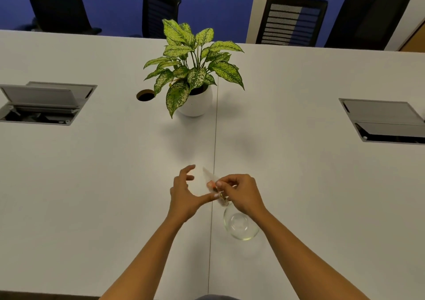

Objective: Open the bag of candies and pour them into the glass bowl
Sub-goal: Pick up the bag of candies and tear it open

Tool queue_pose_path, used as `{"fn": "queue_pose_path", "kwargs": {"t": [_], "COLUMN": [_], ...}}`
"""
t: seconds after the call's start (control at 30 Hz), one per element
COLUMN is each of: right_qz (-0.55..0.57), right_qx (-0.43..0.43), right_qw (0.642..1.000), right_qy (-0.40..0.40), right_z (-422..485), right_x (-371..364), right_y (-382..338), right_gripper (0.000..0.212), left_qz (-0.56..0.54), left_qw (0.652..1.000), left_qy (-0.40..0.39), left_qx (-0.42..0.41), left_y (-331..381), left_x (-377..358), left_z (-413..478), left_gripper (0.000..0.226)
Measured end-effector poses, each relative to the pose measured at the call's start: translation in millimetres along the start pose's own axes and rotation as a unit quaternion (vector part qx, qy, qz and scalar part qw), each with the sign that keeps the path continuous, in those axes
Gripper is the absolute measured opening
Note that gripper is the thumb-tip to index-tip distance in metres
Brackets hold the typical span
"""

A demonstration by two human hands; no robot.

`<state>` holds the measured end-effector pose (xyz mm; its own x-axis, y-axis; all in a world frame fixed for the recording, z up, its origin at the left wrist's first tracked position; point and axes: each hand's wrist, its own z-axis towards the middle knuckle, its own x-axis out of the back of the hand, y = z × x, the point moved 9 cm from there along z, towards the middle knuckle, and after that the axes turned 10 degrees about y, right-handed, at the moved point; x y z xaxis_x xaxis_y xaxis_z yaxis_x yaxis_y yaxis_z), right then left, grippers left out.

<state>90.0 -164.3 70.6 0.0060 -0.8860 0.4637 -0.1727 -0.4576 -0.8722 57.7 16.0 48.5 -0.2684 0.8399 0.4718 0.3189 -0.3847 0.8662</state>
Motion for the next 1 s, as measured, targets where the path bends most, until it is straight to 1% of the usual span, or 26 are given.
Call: {"fn": "queue_pose_path", "kwargs": {"t": [0.07, 0.13, 0.2, 0.27, 0.4, 0.47, 0.5, 0.6, 0.67, 0.73, 0.8, 1.0], "right_qz": [0.009, 0.03, 0.033, -0.002, -0.051, -0.061, -0.056, -0.011, 0.019, 0.037, 0.055, 0.112], "right_qx": [0.014, 0.029, 0.058, 0.098, 0.144, 0.156, 0.155, 0.123, 0.091, 0.071, 0.06, 0.022], "right_qw": [0.999, 0.997, 0.995, 0.991, 0.983, 0.982, 0.983, 0.991, 0.994, 0.994, 0.993, 0.989], "right_qy": [0.039, 0.064, 0.077, 0.091, 0.102, 0.092, 0.082, 0.059, 0.066, 0.077, 0.081, 0.098], "right_z": [-6, -14, -25, -36, -54, -59, -61, -62, -60, -57, -56, -53], "right_x": [5, 8, 7, 5, 3, 2, 1, 2, 7, 11, 12, 14], "right_y": [-5, -9, -14, -18, -21, -22, -22, -21, -17, -15, -13, -11], "right_gripper": [0.011, 0.011, 0.01, 0.013, 0.018, 0.023, 0.026, 0.034, 0.036, 0.032, 0.027, 0.021], "left_qz": [-0.065, -0.104, -0.15, -0.197, -0.264, -0.269, -0.264, -0.241, -0.239, -0.248, -0.257, -0.259], "left_qw": [0.997, 0.99, 0.979, 0.967, 0.943, 0.941, 0.943, 0.948, 0.951, 0.952, 0.953, 0.956], "left_qy": [0.018, 0.0, -0.03, -0.046, -0.055, -0.044, -0.037, -0.026, -0.036, -0.041, -0.027, 0.065], "left_qx": [0.037, 0.093, 0.133, 0.155, 0.196, 0.199, 0.199, 0.205, 0.193, 0.173, 0.157, 0.124], "left_y": [6, 7, 6, 9, 11, 13, 14, 15, 19, 23, 26, 28], "left_x": [2, -5, -15, -21, -22, -20, -19, -18, -20, -21, -20, -9], "left_z": [-10, -21, -29, -33, -37, -36, -35, -33, -34, -36, -38, -39], "left_gripper": [0.08, 0.068, 0.065, 0.057, 0.027, 0.016, 0.014, 0.017, 0.018, 0.018, 0.016, 0.011]}}
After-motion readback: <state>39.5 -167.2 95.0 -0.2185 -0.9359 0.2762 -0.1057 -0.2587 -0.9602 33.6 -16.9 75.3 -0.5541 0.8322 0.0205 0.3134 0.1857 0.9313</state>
